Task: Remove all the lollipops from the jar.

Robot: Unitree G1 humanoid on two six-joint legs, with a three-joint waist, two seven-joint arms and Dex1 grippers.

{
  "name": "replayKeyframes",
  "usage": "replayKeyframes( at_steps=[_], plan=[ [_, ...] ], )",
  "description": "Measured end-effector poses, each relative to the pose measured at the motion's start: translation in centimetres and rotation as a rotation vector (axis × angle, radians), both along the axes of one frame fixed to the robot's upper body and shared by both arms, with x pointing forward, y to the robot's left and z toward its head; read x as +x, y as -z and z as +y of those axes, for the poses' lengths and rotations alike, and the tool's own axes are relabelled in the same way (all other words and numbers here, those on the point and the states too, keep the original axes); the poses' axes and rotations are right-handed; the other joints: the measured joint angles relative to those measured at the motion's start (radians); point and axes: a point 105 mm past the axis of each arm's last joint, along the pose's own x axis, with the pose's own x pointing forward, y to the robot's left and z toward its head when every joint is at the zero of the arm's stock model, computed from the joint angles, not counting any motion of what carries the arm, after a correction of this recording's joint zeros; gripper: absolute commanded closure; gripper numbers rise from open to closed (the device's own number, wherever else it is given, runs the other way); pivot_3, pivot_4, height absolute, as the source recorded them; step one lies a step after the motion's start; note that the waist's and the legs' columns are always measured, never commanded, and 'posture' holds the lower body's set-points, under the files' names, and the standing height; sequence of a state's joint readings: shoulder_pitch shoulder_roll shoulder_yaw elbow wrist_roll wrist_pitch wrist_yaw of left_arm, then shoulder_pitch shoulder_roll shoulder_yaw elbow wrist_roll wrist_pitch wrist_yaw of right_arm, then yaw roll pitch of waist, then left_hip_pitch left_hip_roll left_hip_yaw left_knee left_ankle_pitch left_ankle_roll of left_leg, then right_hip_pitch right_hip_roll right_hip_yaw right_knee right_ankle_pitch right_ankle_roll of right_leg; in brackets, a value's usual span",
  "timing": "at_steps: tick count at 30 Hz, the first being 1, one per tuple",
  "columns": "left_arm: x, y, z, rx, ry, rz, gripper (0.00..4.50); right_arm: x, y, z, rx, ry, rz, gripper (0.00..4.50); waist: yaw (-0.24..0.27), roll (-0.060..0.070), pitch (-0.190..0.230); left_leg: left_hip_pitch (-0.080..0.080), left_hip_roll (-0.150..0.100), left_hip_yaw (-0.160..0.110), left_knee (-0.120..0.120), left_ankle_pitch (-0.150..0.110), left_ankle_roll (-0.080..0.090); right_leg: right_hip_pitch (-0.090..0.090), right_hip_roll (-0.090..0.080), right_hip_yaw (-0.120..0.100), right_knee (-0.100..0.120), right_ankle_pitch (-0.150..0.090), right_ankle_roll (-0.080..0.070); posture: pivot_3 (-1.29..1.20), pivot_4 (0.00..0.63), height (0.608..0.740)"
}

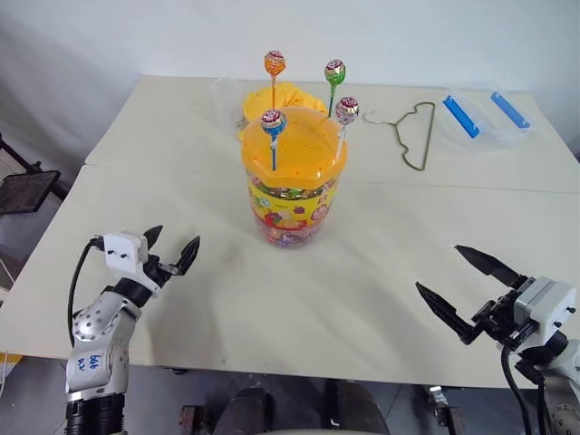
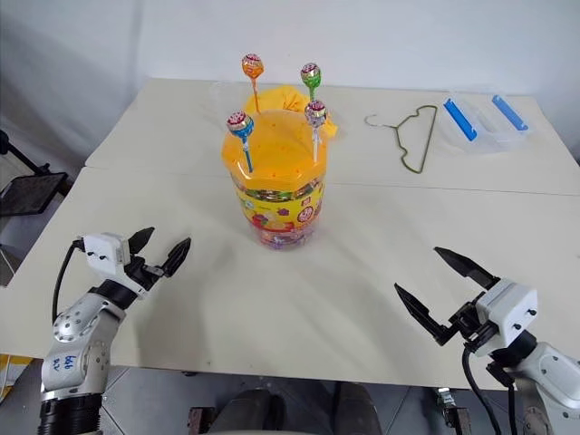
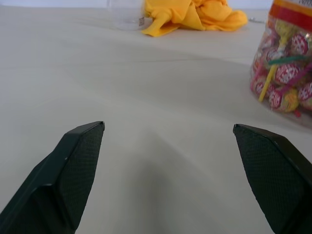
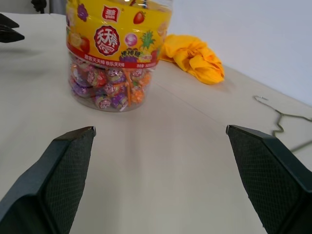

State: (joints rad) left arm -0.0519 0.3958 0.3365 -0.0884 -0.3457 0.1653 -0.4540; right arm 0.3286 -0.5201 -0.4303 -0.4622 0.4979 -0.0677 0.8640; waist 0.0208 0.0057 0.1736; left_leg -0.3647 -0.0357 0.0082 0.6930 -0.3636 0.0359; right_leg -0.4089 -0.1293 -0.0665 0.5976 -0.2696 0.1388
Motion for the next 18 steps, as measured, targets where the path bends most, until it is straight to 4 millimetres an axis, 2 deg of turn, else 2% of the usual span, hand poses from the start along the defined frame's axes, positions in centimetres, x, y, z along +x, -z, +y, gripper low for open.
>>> replayKeyframes(
  at_steps=[4,7,10,12,14,16,18],
  plan=[
    [-0.3,0.1,0.5,-0.013,0.016,0.007,0.0,0.4,0.1,0.6,0.02,-0.07,0.016,0.01,0.001,0.0,0.0,0.0,-0.001,0.0,0.001,0.0,0.0,0.0,-0.001,0.0,0.0,0.0,0.0,0.0,0.15,0.74],
    [-1.2,-0.7,1.0,-0.045,0.115,0.003,0.0,0.9,-1.0,1.0,0.041,-0.146,0.003,0.01,0.0,0.0,0.0,-0.001,0.0,-0.001,0.001,0.0,0.0,0.0,-0.001,0.0,0.0,0.0,0.0,0.0,0.15,0.74],
    [-1.5,-3.7,2.0,-0.022,0.225,-0.032,0.0,1.9,-3.8,1.1,0.119,-0.221,-0.04,0.01,0.0,0.0,0.0,-0.001,0.002,-0.002,0.002,0.0,0.0,0.0,-0.003,-0.001,-0.001,-0.001,-0.001,0.0,0.15,0.74],
    [-1.5,-6.6,3.3,-0.009,0.307,-0.051,0.0,2.3,-6.6,1.5,0.165,-0.31,-0.097,0.01,0.0,0.001,0.001,-0.003,0.003,-0.003,0.004,-0.001,-0.001,0.0,-0.002,-0.002,-0.001,-0.001,-0.002,0.0,0.15,0.74],
    [-2.6,-9.1,4.2,-0.024,0.407,-0.046,0.0,2.1,-9.1,1.5,0.185,-0.37,-0.138,0.01,-0.002,0.001,0.001,-0.003,0.003,-0.003,0.004,-0.001,-0.002,-0.001,-0.003,-0.003,0.001,-0.002,-0.003,0.0,0.15,0.74],
    [-3.7,-10.7,5.3,-0.058,0.468,-0.028,0.0,1.8,-10.9,0.9,0.189,-0.38,-0.16,0.01,-0.002,0.002,0.001,-0.003,0.003,-0.005,0.002,-0.002,-0.001,-0.001,-0.003,-0.004,0.001,-0.002,-0.004,0.0,0.15,0.74],
    [-4.3,-11.1,5.9,-0.103,0.5,-0.003,0.0,1.5,-11.4,0.5,0.179,-0.371,-0.162,0.01,0.001,0.002,0.001,-0.003,0.003,-0.006,0.001,-0.002,-0.001,-0.001,-0.002,-0.007,0.0,-0.003,-0.005,0.0,0.15,0.74]
  ],
)
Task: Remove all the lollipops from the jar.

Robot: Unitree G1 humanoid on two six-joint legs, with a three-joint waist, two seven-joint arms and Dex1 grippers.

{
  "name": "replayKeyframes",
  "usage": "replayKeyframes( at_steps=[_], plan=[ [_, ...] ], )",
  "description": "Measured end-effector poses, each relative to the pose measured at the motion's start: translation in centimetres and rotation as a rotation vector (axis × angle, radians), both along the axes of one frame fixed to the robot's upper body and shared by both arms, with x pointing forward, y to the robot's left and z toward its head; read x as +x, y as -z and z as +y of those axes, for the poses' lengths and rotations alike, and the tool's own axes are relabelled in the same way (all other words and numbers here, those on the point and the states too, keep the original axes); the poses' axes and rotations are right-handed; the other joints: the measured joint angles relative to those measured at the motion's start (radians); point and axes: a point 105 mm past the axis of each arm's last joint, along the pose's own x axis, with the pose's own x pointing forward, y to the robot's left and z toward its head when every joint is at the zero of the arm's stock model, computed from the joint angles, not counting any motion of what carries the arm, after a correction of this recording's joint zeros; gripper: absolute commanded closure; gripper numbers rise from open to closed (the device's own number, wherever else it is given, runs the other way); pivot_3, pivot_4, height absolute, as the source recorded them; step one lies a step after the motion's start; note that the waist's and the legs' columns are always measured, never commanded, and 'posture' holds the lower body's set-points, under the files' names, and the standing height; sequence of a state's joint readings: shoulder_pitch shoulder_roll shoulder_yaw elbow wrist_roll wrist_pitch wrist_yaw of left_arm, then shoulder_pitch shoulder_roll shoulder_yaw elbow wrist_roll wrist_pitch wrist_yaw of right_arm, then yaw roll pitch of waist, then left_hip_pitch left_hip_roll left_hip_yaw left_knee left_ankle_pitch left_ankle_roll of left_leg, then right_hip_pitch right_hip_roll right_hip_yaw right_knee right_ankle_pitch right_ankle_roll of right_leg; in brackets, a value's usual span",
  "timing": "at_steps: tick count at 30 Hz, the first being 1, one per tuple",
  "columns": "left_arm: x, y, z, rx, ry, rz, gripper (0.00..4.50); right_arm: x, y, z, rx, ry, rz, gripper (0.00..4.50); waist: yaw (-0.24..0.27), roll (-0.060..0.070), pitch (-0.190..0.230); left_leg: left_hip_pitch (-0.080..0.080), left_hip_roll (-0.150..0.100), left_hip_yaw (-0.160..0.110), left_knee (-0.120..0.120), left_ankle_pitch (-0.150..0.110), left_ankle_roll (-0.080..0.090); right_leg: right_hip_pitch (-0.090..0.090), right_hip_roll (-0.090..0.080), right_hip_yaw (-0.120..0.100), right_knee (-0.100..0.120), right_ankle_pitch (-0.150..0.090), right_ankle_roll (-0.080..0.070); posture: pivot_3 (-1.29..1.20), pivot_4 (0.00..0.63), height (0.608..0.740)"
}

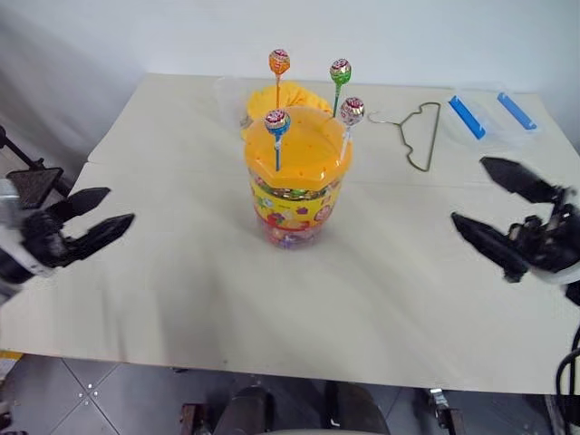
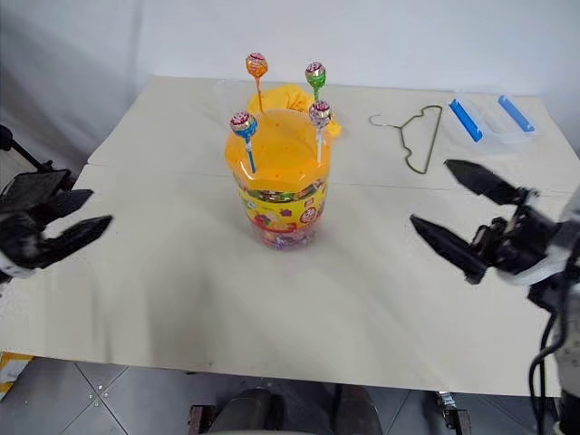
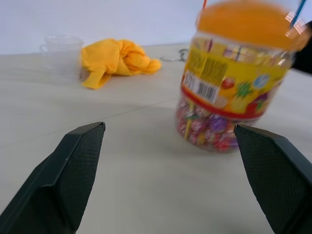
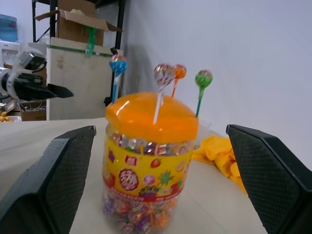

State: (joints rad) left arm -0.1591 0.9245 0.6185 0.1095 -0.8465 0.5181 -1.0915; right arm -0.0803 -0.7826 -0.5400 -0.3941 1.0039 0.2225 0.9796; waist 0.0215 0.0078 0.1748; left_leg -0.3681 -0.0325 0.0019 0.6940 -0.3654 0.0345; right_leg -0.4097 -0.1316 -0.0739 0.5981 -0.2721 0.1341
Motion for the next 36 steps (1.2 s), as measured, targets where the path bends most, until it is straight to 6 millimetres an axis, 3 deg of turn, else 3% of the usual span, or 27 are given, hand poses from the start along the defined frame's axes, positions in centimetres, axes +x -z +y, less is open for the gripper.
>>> replayKeyframes(
  at_steps=[3,5,9,13,17,20,25,35,36],
  plan=[
    [0.3,-0.7,0.3,-0.032,0.031,-0.004,0.0,-1.0,0.2,-0.9,-0.008,0.031,0.008,0.01,0.009,0.0,0.0,-0.002,-0.002,-0.003,0.001,0.0,0.001,0.001,0.001,-0.004,-0.001,0.0,0.0,0.0,0.15,0.74],
    [0.8,-1.5,-0.9,-0.02,0.088,-0.039,0.0,-1.5,0.1,-1.4,0.01,0.049,-0.005,0.01,0.009,-0.001,0.0,-0.002,-0.004,-0.003,0.003,0.001,0.002,0.003,0.0,-0.004,-0.001,0.001,0.001,0.0,0.15,0.74],
    [2.6,-2.7,-6.2,-0.03,0.28,-0.124,0.0,-1.9,0.1,-1.5,0.095,0.047,-0.043,0.01,0.006,-0.001,0.0,0.0,-0.006,-0.003,0.005,0.002,0.005,0.009,-0.001,-0.002,-0.005,0.005,0.009,0.0,0.15,0.74],
    [4.2,-4.0,-12.8,-0.009,0.488,-0.191,0.0,-2.4,-0.2,-0.4,0.12,0.014,-0.068,0.01,0.004,-0.001,0.0,0.0,-0.007,-0.002,0.005,0.003,0.005,0.008,0.0,-0.001,-0.005,0.005,0.01,0.0,0.15,0.74],
    [4.9,-5.7,-16.1,-0.014,0.575,-0.241,0.0,-2.6,0.0,0.2,0.115,-0.005,-0.063,0.01,-0.006,-0.001,0.0,-0.002,-0.006,0.001,0.003,0.002,0.004,0.003,0.002,0.001,-0.005,0.005,0.009,0.0,0.15,0.74],
    [5.5,-6.8,-17.5,-0.027,0.59,-0.272,0.0,-3.0,0.3,1.0,0.101,-0.035,-0.054,0.01,-0.005,-0.001,0.0,-0.002,-0.006,0.002,0.004,0.002,0.004,0.003,0.002,0.001,-0.004,0.005,0.009,0.0,0.15,0.74],
    [5.5,-6.6,-19.6,-0.047,0.658,-0.254,1.26,-3.3,0.6,1.6,0.101,-0.053,-0.051,0.0,0.002,-0.001,0.001,-0.002,-0.006,0.003,0.005,0.003,0.005,0.003,0.002,0.002,-0.004,0.006,0.01,0.0,0.15,0.74],
    [6.0,-6.2,-20.7,-0.048,0.676,-0.225,4.39,-3.3,0.8,1.5,0.094,-0.046,-0.05,0.0,0.004,-0.001,0.001,-0.002,-0.007,0.003,0.005,0.003,0.005,0.003,0.002,0.003,-0.004,0.006,0.01,0.0,0.15,0.74],
    [6.0,-6.1,-20.8,-0.039,0.673,-0.229,4.45,-3.3,0.8,1.5,0.092,-0.046,-0.051,0.0,0.004,-0.001,0.001,-0.002,-0.007,0.003,0.005,0.003,0.005,0.003,0.002,0.003,-0.004,0.006,0.01,0.0,0.15,0.74]
  ],
)
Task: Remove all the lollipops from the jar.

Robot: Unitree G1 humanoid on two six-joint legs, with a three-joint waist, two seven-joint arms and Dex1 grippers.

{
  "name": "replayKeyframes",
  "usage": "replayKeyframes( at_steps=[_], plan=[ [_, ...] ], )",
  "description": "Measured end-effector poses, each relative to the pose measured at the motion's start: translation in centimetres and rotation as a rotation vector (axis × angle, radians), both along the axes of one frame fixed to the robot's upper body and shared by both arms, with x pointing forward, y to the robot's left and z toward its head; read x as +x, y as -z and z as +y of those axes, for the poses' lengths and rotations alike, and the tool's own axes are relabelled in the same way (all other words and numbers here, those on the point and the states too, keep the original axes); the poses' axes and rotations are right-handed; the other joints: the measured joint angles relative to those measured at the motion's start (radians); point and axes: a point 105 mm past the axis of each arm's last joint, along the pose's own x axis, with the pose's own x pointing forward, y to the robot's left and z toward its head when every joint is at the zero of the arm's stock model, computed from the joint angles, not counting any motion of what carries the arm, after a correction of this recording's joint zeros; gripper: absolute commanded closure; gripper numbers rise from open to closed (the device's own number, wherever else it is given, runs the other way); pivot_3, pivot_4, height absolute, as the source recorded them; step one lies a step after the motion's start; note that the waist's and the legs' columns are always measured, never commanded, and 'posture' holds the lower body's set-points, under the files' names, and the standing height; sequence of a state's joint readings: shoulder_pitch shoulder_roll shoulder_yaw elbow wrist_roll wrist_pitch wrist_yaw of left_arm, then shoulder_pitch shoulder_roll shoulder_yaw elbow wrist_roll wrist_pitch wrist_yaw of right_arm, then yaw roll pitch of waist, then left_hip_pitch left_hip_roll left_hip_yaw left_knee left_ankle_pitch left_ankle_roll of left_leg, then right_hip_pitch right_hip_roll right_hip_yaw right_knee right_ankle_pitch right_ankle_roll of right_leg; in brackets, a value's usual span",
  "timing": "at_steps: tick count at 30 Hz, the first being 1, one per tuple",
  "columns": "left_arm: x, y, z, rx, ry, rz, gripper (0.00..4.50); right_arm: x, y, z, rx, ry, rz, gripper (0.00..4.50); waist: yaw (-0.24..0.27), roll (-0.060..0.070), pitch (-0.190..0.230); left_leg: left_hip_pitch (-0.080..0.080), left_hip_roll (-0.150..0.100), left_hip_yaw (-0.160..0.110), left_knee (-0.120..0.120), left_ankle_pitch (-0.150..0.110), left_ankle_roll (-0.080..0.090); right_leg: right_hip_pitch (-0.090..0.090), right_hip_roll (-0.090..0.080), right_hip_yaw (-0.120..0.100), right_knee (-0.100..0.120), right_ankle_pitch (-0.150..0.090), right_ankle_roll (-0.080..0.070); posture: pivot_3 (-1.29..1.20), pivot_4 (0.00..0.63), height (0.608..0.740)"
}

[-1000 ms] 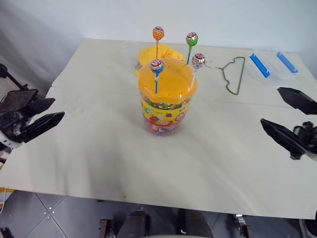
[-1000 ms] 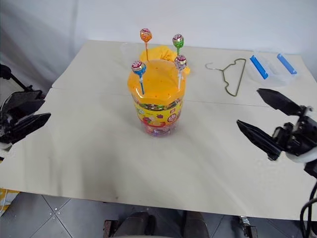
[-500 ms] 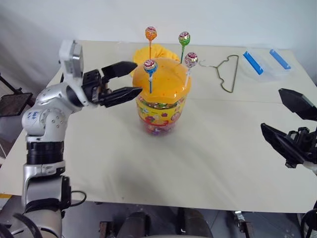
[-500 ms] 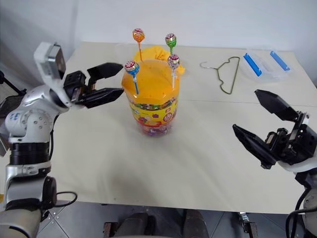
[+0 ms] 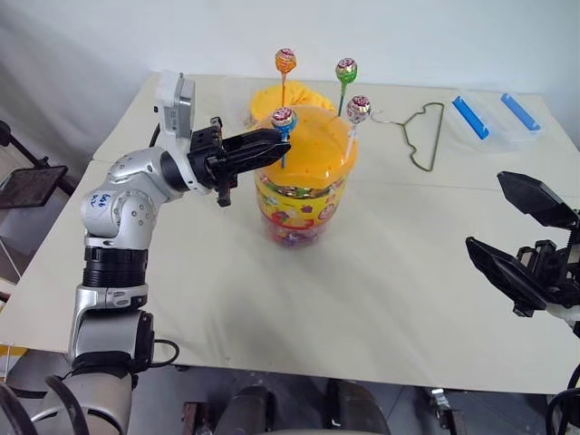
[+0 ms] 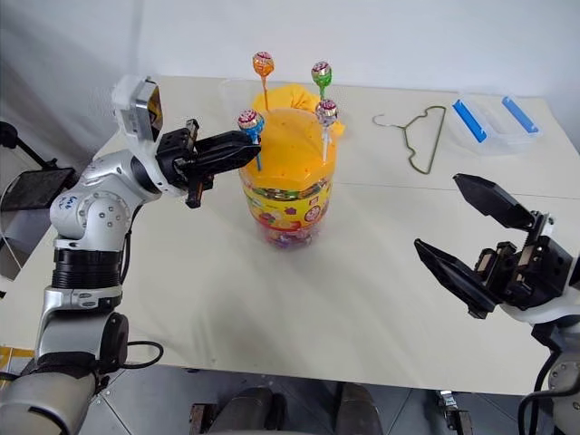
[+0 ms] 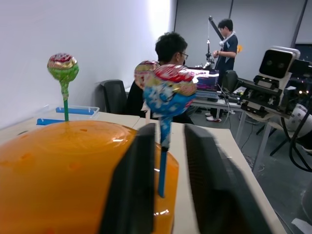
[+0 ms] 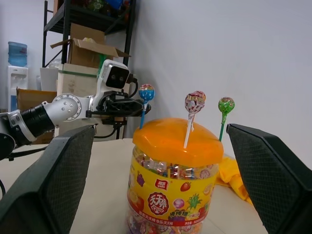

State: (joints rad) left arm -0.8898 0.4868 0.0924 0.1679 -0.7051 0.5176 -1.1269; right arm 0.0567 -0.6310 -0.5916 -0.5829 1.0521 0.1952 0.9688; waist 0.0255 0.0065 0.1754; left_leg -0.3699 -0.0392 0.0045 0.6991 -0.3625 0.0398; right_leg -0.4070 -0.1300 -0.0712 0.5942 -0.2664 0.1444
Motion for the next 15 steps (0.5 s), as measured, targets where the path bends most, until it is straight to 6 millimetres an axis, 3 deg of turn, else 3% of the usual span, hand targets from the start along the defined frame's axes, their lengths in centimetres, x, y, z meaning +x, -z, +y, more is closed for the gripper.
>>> replayKeyframes(
  at_steps=[5,8,10,12,14,15],
  plan=[
    [0.3,-0.8,-0.3,-0.086,-0.016,0.01,4.45,0.0,0.0,0.0,0.009,-0.003,-0.001,0.0,0.003,-0.001,0.0,0.0,0.0,-0.001,0.001,0.0,0.0,0.0,-0.001,0.0,0.0,0.0,0.0,0.0,0.15,0.74],
    [0.2,-3.6,0.5,-0.245,-0.001,0.038,4.45,0.1,-0.1,0.4,0.025,-0.031,-0.007,0.0,0.0,-0.002,0.001,0.0,0.0,-0.001,0.001,0.0,0.0,0.0,0.0,0.0,0.0,0.0,0.0,0.0,0.15,0.74],
    [-0.1,-5.8,1.9,-0.338,-0.001,0.053,4.45,0.3,-0.5,0.8,0.048,-0.063,-0.024,0.0,-0.005,-0.002,0.001,0.0,0.0,-0.001,0.0,0.0,0.0,-0.001,0.0,0.0,0.0,0.0,0.0,0.0,0.15,0.74],
    [0.0,-6.7,4.2,-0.384,-0.049,0.085,4.45,0.5,-0.9,1.3,0.057,-0.093,-0.039,0.0,-0.014,-0.002,0.001,0.002,0.001,-0.001,-0.001,0.0,-0.001,-0.001,0.001,0.001,0.001,0.0,0.0,0.0,0.15,0.74],
    [0.6,-5.8,7.3,-0.347,-0.176,0.14,4.45,0.7,-0.9,1.5,0.052,-0.118,-0.042,0.0,-0.025,-0.002,0.001,0.002,0.001,-0.001,-0.002,0.0,-0.002,-0.002,0.002,0.002,0.001,0.0,0.0,0.0,0.15,0.74],
    [0.8,-4.3,9.1,-0.288,-0.264,0.182,4.45,0.9,-0.7,1.7,0.04,-0.128,-0.035,0.0,-0.028,-0.002,0.001,0.002,0.001,-0.001,-0.003,0.0,-0.002,-0.002,0.002,0.002,0.001,0.0,0.0,0.0,0.15,0.74]
  ],
)
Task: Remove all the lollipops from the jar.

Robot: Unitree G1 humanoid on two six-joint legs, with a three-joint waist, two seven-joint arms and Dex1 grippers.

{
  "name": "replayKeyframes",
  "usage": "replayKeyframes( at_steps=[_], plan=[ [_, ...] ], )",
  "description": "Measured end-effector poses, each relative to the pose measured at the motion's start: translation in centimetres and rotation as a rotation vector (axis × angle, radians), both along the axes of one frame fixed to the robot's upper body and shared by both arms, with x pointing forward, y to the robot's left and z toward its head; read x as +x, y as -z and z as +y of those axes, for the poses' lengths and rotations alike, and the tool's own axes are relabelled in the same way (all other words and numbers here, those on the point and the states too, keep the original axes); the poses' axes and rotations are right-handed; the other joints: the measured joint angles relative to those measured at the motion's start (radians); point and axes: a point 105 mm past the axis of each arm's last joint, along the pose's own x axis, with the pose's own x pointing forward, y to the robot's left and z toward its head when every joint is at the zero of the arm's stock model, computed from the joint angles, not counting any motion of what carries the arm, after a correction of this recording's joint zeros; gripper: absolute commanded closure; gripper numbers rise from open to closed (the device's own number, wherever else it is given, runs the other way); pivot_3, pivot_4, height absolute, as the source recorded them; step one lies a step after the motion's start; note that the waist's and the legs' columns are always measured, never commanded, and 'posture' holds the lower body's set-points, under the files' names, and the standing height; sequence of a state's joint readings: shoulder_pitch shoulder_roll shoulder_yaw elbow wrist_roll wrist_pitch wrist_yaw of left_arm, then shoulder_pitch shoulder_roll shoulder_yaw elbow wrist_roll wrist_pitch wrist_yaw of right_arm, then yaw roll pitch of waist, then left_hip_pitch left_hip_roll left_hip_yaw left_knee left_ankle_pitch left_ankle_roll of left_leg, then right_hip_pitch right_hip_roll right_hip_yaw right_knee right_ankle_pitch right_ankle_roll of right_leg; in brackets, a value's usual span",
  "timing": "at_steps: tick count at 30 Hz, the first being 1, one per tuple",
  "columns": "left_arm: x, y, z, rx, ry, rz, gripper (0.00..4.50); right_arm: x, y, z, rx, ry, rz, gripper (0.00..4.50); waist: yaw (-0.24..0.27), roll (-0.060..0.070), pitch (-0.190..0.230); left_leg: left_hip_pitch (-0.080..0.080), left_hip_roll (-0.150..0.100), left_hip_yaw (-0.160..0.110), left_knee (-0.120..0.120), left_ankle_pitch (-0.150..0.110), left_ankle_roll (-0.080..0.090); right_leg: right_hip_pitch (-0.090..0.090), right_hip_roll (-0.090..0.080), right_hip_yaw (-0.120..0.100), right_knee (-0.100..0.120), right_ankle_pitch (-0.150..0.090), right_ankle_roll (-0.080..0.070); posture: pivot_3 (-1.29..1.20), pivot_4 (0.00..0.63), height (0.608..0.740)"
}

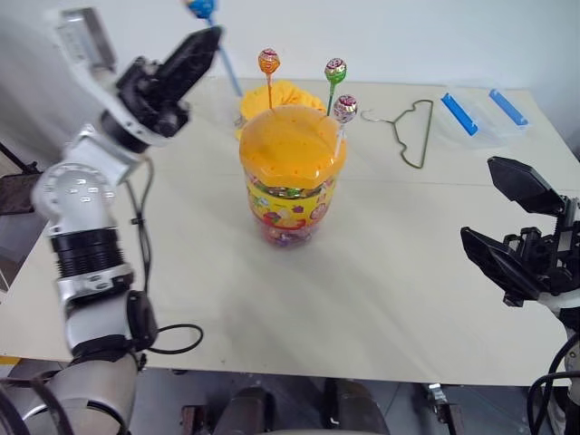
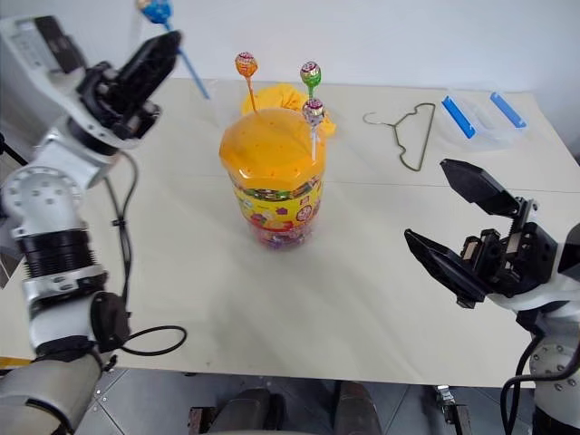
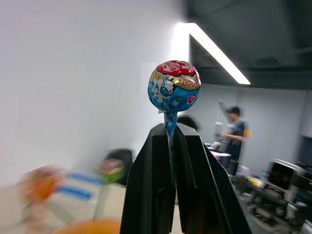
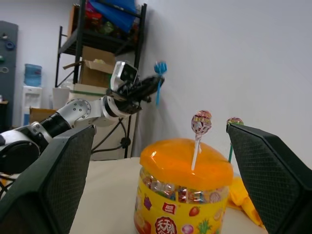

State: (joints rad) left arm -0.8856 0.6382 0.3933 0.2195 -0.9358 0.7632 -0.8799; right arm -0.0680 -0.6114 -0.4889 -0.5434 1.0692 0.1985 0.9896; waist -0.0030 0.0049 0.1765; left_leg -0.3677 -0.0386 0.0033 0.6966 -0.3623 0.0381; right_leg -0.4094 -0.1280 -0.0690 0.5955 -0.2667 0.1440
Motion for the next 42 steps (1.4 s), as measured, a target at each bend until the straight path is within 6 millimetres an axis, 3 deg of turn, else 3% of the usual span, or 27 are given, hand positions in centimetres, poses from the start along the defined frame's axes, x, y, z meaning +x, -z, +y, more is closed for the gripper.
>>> replayKeyframes(
  at_steps=[3,5,8,11,14,18,19,20,26,29,31,34,35,36,40,42],
  plan=[
    [0.0,6.5,6.1,0.236,-0.257,0.309,4.45,0.0,0.7,0.6,-0.069,-0.045,0.002,0.0,-0.013,0.0,0.0,0.001,0.0,0.001,-0.002,0.0,0.0,-0.002,0.0,0.002,0.0,0.0,0.0,0.0,0.15,0.74],
    [-1.1,10.6,9.7,0.362,-0.398,0.511,4.45,0.3,1.2,0.4,-0.095,-0.06,0.015,0.0,-0.01,-0.001,0.001,-0.001,-0.001,-0.001,-0.002,0.0,0.0,-0.002,0.0,0.001,0.0,0.0,-0.001,0.0,0.15,0.74],
    [-4.7,16.0,12.3,0.548,-0.49,0.699,4.45,0.7,2.9,0.0,-0.146,-0.087,0.05,0.0,0.006,-0.002,0.001,-0.001,-0.003,-0.003,-0.002,-0.002,0.002,0.0,-0.004,0.004,-0.001,0.0,-0.001,0.0,0.15,0.74],
    [-7.5,20.7,13.1,0.623,-0.514,0.848,4.45,0.9,5.4,-0.2,-0.22,-0.121,0.099,0.0,0.028,-0.001,0.001,-0.002,-0.003,-0.007,-0.001,-0.002,0.002,0.001,-0.006,0.007,-0.003,-0.001,-0.002,0.0,0.15,0.74],
    [-8.2,22.1,12.6,0.654,-0.538,0.816,4.45,0.9,7.1,-0.3,-0.284,-0.149,0.125,0.0,0.033,-0.001,0.001,-0.001,-0.003,-0.009,0.0,-0.003,0.001,0.002,-0.008,0.007,-0.003,-0.001,-0.003,0.0,0.15,0.74],
    [-8.1,22.6,12.2,0.662,-0.57,0.804,4.45,0.8,7.3,-0.5,-0.308,-0.162,0.123,0.0,0.029,0.008,-0.001,0.0,-0.002,-0.008,0.0,-0.003,0.0,0.002,-0.008,0.007,-0.002,-0.001,-0.003,0.0,0.15,0.74],
    [-8.1,22.7,12.2,0.65,-0.578,0.811,3.97,0.8,7.3,-0.5,-0.312,-0.164,0.122,0.0,0.028,0.009,-0.001,0.0,-0.002,-0.008,0.0,-0.003,0.0,0.002,-0.008,0.007,-0.001,-0.002,-0.004,0.0,0.15,0.74],
    [-8.1,22.8,12.2,0.639,-0.583,0.822,3.76,0.8,7.2,-0.5,-0.314,-0.164,0.119,0.0,0.028,0.011,-0.001,0.001,-0.002,-0.008,0.0,-0.003,-0.001,0.002,-0.008,0.007,0.0,-0.002,-0.004,0.0,0.15,0.74],
    [-8.2,22.4,12.0,0.615,-0.581,0.822,2.03,0.9,6.1,-1.3,-0.282,-0.124,0.113,0.0,0.026,0.013,-0.002,0.002,0.0,-0.008,0.0,-0.003,-0.002,0.001,-0.008,0.007,0.001,-0.003,-0.006,0.0,0.15,0.74],
    [-8.7,21.1,14.7,0.619,-0.592,0.789,2.03,0.9,4.4,-2.1,-0.205,-0.055,0.103,0.0,0.023,0.01,-0.001,0.0,0.002,-0.008,0.0,-0.003,-0.006,-0.002,-0.006,0.007,0.006,-0.005,-0.01,0.0,0.15,0.74],
    [-9.3,17.2,15.4,0.622,-0.508,0.629,2.03,0.7,2.4,-3.2,-0.132,0.046,0.07,0.0,0.021,0.008,0.0,-0.001,0.004,-0.008,0.0,-0.004,-0.007,-0.004,-0.005,0.005,0.006,-0.006,-0.012,0.0,0.15,0.74],
    [-8.9,10.8,13.3,0.615,-0.362,0.324,2.03,0.4,0.8,-3.5,-0.076,0.107,0.043,0.0,0.03,0.009,0.0,0.0,0.003,-0.009,0.0,-0.004,-0.007,-0.001,-0.007,0.003,0.003,-0.007,-0.013,0.0,0.15,0.74],
    [-8.4,9.7,12.6,0.602,-0.335,0.263,1.68,0.2,0.7,-3.6,-0.072,0.119,0.045,0.0,0.03,0.01,0.0,0.0,0.003,-0.009,0.0,-0.004,-0.007,-0.001,-0.007,0.004,0.003,-0.007,-0.013,0.0,0.15,0.74],
    [-7.5,8.6,11.5,0.567,-0.305,0.198,1.47,0.2,0.8,-3.8,-0.062,0.139,0.053,0.0,0.037,0.011,0.0,0.0,0.001,-0.011,0.0,-0.004,-0.005,0.0,-0.006,0.002,0.004,-0.007,-0.013,0.0,0.15,0.74],
    [-2.4,4.6,4.1,0.418,-0.13,-0.056,0.21,0.8,0.7,-4.0,-0.019,0.191,0.071,0.0,0.054,0.006,0.0,-0.001,-0.004,-0.007,0.003,-0.001,-0.002,-0.001,-0.004,-0.002,0.009,-0.003,-0.006,0.0,0.15,0.74],
    [0.7,3.1,1.0,0.345,-0.093,-0.095,0.08,1.3,0.4,-4.4,0.015,0.231,0.072,0.0,0.053,0.003,0.0,0.0,-0.005,-0.005,0.004,0.0,0.0,-0.001,-0.003,-0.002,0.011,-0.002,-0.005,0.0,0.15,0.74]
  ],
)
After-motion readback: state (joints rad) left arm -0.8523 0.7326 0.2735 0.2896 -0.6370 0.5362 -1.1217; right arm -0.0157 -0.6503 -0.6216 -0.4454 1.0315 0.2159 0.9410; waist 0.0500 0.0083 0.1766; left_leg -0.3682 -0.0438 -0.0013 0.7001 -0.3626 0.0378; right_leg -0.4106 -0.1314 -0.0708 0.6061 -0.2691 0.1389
